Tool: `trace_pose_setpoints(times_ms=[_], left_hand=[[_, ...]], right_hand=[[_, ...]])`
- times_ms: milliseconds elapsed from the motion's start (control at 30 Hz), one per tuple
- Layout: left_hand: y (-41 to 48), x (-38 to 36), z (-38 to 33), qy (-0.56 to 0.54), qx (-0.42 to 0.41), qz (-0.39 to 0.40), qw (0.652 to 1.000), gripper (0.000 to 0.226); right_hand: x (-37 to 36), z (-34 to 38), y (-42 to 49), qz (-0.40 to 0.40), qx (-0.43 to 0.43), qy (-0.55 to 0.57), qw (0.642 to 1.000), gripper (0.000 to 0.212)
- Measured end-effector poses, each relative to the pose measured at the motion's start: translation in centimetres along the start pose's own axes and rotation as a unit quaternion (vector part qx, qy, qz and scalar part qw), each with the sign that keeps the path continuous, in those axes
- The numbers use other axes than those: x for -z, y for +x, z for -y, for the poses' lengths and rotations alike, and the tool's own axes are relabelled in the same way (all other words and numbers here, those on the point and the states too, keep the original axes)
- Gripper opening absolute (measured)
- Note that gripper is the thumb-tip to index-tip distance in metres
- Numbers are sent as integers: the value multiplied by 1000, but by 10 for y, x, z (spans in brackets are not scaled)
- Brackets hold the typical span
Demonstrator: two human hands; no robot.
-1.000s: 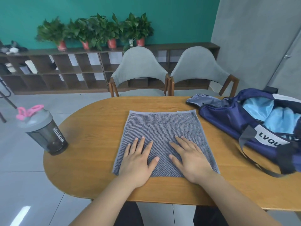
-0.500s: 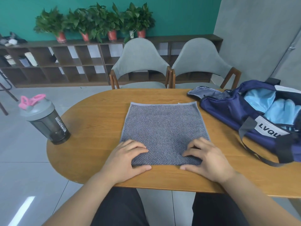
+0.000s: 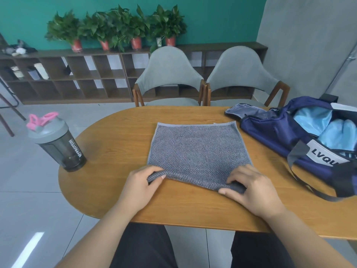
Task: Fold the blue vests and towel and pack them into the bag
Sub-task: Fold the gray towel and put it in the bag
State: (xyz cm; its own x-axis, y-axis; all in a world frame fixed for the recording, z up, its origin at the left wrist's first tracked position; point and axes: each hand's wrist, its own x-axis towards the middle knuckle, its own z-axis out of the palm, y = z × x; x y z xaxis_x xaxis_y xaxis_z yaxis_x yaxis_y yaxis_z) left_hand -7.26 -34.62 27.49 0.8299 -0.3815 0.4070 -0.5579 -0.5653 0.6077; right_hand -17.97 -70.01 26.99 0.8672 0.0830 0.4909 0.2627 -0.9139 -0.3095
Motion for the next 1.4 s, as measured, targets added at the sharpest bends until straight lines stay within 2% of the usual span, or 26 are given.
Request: trace_pose_setpoints(times_ms=[67, 133, 200, 333, 500, 633, 700, 800, 867, 967, 1100, 1200, 1300, 1333, 1400], left_hand=[[1, 1, 0, -25, 45, -25, 998, 19], [2, 1, 0, -35, 71, -32, 996, 19], [3, 2, 0, -44, 91, -36, 994, 17], [5, 5, 0, -59, 129, -47, 989, 15], [7, 6, 4, -58, 165, -55, 983, 27], [6, 9, -3, -75, 162, -74, 981, 24], [4, 10, -5, -76, 155, -87, 981, 25], [0, 12, -10, -77, 143, -100, 982, 22], [-3, 16, -17, -85, 138, -102, 981, 20], [7, 27, -19, -109, 147, -85, 979, 23], [57, 34, -8, -88, 173, -92, 977, 32], [97, 25, 9, -89, 193, -57, 975, 12], [101, 8, 25, -37, 232, 35, 971, 53], [95, 2, 26, -26, 235, 46, 971, 59], [83, -6, 25, 5, 194, 21, 981, 49]], right_hand=[[1, 1, 0, 27, 7, 1, 1000, 41], [0, -1, 1, 30, -2, -6, 1000, 26], [0, -4, 1, 23, -43, -21, 999, 32], [3, -11, 4, -37, -142, 0, 989, 37], [10, -20, 6, -121, -282, 105, 946, 6], [15, -11, 6, -127, -283, 131, 942, 3], [16, -6, 5, -132, -273, 120, 945, 6], [19, -1, 3, -142, -260, 82, 951, 34], [24, 1, 3, -145, -256, 88, 952, 37], [32, 0, 13, -139, -266, 128, 945, 21], [38, -17, 65, -68, -301, 145, 940, 11], [25, -42, 103, -12, -338, 136, 931, 22], [2, -57, 106, 49, -372, 102, 921, 40], [-4, -57, 102, 45, -371, 96, 922, 43], [-9, -54, 92, 11, -355, 97, 930, 42]])
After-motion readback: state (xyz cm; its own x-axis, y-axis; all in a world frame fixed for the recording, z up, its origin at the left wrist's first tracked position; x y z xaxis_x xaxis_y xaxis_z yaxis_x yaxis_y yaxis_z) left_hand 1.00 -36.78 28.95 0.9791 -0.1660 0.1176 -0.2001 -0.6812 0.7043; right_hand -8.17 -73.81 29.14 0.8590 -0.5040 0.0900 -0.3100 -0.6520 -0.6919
